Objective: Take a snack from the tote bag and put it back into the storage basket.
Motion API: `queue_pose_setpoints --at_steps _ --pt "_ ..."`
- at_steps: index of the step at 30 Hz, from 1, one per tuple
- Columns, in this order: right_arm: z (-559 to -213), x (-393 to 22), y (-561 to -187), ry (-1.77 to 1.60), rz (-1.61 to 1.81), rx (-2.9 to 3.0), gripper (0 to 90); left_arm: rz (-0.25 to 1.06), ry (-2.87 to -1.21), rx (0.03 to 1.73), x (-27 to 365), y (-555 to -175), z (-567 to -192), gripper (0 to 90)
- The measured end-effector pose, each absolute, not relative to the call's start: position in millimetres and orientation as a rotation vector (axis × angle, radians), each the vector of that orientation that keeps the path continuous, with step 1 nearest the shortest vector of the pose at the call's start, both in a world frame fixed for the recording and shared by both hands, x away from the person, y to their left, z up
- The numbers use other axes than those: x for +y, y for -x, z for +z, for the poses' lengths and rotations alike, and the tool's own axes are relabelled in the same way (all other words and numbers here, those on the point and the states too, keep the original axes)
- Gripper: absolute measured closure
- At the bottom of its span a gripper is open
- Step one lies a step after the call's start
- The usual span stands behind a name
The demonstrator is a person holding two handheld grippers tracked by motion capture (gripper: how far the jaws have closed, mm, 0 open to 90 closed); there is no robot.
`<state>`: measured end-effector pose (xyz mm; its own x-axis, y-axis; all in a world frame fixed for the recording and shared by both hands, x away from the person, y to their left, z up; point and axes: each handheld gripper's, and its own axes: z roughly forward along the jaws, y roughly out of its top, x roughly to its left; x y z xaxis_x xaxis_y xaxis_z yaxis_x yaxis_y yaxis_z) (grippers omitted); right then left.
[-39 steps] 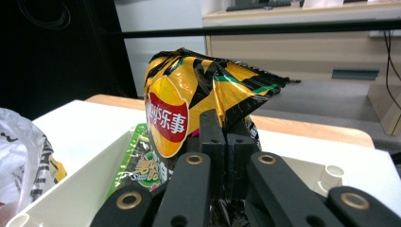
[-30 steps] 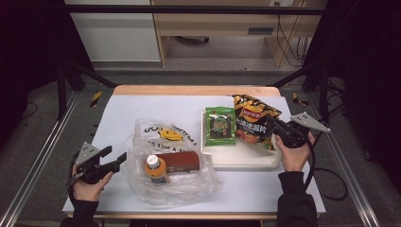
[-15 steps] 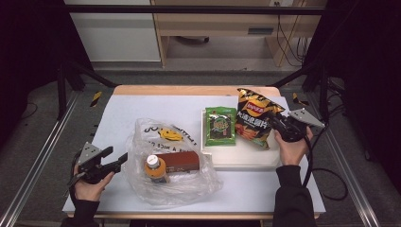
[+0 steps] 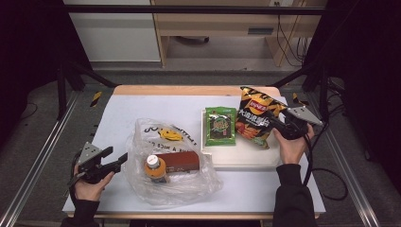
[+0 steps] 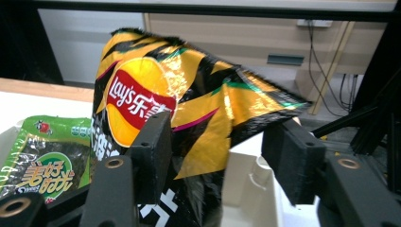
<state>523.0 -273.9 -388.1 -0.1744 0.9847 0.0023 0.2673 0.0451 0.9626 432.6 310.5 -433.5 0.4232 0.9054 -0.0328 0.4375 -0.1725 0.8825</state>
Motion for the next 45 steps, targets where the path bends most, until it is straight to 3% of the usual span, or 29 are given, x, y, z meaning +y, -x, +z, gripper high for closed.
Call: queue_pose_setpoints --at_steps 10,27,34,38,45 --pt "-382 -262 -496 -1.298 1.216 1.595 39.8 0.649 -1.794 1.164 309 -434 -436 33.3" --pt "-420 -243 -494 -1.392 1.117 1.728 44.8 0.66 -1.789 1.163 311 -433 -434 33.5" --pt "-423 -242 -506 -1.394 1.085 1.693 65.3 0.659 -1.789 1.16 310 -433 -434 33.6" --pt "-424 -250 -511 -1.424 1.09 1.656 68.7 0.655 -1.794 1.162 310 -433 -435 33.6" --pt "-422 -260 -521 -1.442 0.995 1.62 61.2 0.655 -1.8 1.159 309 -434 -436 33.8"
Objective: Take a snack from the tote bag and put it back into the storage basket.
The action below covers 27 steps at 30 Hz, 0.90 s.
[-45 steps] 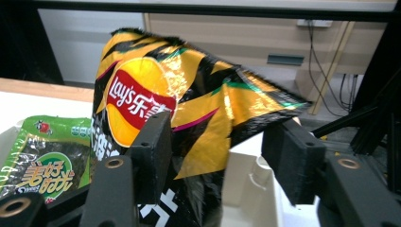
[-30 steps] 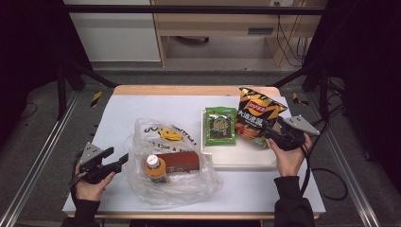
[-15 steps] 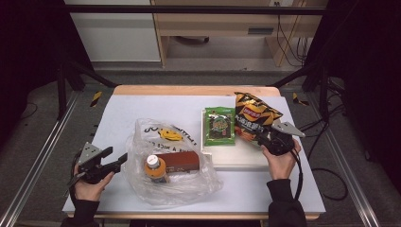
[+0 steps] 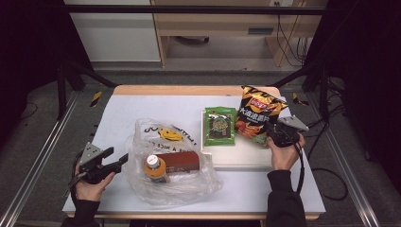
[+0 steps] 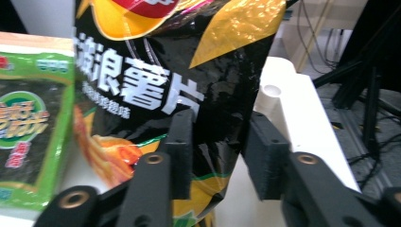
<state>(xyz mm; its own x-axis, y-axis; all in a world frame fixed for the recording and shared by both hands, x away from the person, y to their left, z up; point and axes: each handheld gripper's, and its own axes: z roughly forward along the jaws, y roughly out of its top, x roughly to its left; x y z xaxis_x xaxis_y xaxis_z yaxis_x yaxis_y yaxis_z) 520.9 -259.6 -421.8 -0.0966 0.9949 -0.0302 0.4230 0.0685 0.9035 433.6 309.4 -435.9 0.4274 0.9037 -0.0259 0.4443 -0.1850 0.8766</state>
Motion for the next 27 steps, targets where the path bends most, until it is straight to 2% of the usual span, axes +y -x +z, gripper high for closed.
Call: queue_pose_setpoints --at_steps 5,9,14,16,19,23,27 --pt "-414 -265 -513 -1.449 1.013 1.577 49.1 0.652 -1.793 1.161 310 -433 -436 33.9" --pt "-406 -266 -499 -1.44 1.065 1.559 48.7 0.653 -1.791 1.158 310 -433 -435 34.1" --pt "-409 -252 -487 -1.405 1.127 1.643 66.0 0.652 -1.797 1.161 309 -433 -436 34.4" --pt "-415 -243 -489 -1.408 1.124 1.702 75.1 0.653 -1.798 1.158 309 -433 -436 34.5" --pt "-423 -231 -496 -1.427 1.11 1.751 83.7 0.651 -1.798 1.157 309 -433 -436 34.5" --pt "-433 -218 -504 -1.438 1.097 1.796 87.7 0.649 -1.797 1.161 310 -434 -436 34.7" --pt "-439 -218 -509 -1.458 1.039 1.808 88.0 0.65 -1.793 1.158 310 -433 -435 34.7"
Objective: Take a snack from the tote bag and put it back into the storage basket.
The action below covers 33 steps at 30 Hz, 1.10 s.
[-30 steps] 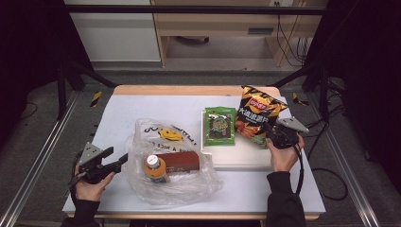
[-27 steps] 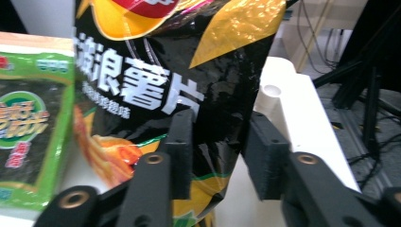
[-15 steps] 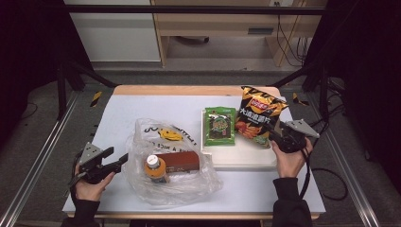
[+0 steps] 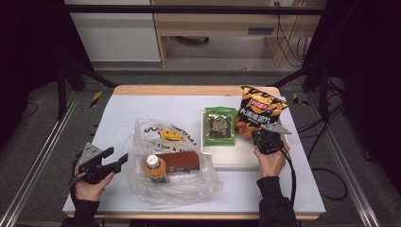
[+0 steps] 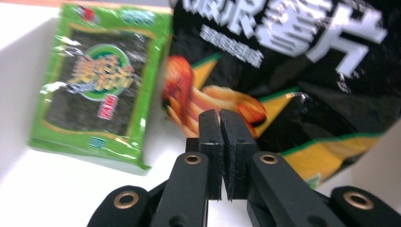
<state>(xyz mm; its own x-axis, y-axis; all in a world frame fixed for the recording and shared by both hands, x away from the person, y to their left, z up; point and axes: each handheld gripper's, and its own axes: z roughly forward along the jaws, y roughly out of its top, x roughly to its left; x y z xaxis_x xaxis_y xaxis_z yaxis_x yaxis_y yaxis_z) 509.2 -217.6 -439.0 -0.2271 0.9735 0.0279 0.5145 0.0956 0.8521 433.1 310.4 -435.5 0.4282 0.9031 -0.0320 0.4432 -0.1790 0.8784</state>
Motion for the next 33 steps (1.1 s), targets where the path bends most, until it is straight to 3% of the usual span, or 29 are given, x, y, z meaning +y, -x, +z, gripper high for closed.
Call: queue_pose_setpoints --at_steps 13,33 --pt "-441 -235 -509 -1.502 0.894 1.729 87.9 0.648 -1.797 1.159 311 -434 -436 34.8" --pt "-442 -246 -519 -1.535 0.829 1.63 81.0 0.643 -1.808 1.153 310 -434 -438 35.2"
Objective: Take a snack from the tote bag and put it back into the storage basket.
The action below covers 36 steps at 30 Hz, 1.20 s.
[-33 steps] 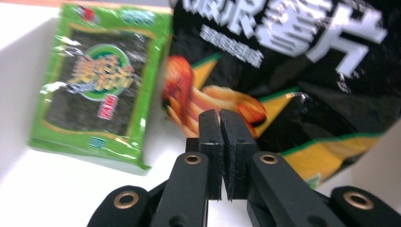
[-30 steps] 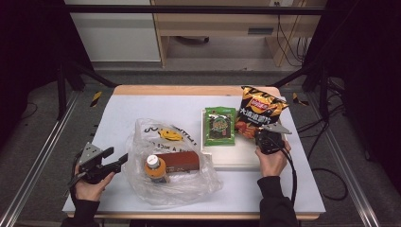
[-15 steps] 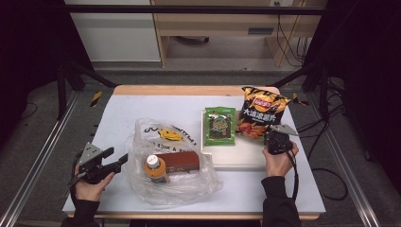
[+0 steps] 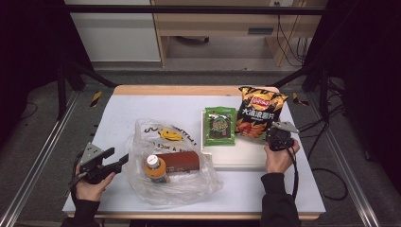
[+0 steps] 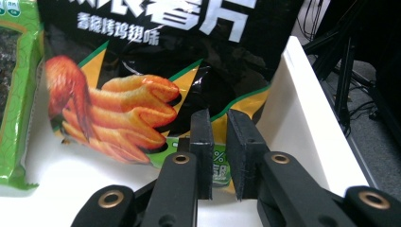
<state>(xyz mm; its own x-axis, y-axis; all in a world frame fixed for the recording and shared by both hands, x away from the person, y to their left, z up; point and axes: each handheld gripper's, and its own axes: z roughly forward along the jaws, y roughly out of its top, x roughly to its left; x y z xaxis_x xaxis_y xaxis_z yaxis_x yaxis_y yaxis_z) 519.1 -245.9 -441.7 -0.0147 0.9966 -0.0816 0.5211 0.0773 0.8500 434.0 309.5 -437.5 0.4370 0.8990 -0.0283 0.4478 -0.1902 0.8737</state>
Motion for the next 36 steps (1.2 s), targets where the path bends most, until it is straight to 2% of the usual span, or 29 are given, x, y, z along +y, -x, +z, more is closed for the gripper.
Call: queue_pose_setpoints --at_steps 12,27,36 --pt "-442 -247 -524 -1.526 0.846 1.609 70.6 0.646 -1.796 1.148 311 -433 -436 35.2" --pt "-416 -238 -485 -1.332 1.115 1.686 56.5 0.676 -1.776 1.133 315 -432 -431 37.1" --pt "-413 -223 -466 -1.245 1.203 1.769 46.0 0.671 -1.757 1.108 313 -430 -428 37.7"
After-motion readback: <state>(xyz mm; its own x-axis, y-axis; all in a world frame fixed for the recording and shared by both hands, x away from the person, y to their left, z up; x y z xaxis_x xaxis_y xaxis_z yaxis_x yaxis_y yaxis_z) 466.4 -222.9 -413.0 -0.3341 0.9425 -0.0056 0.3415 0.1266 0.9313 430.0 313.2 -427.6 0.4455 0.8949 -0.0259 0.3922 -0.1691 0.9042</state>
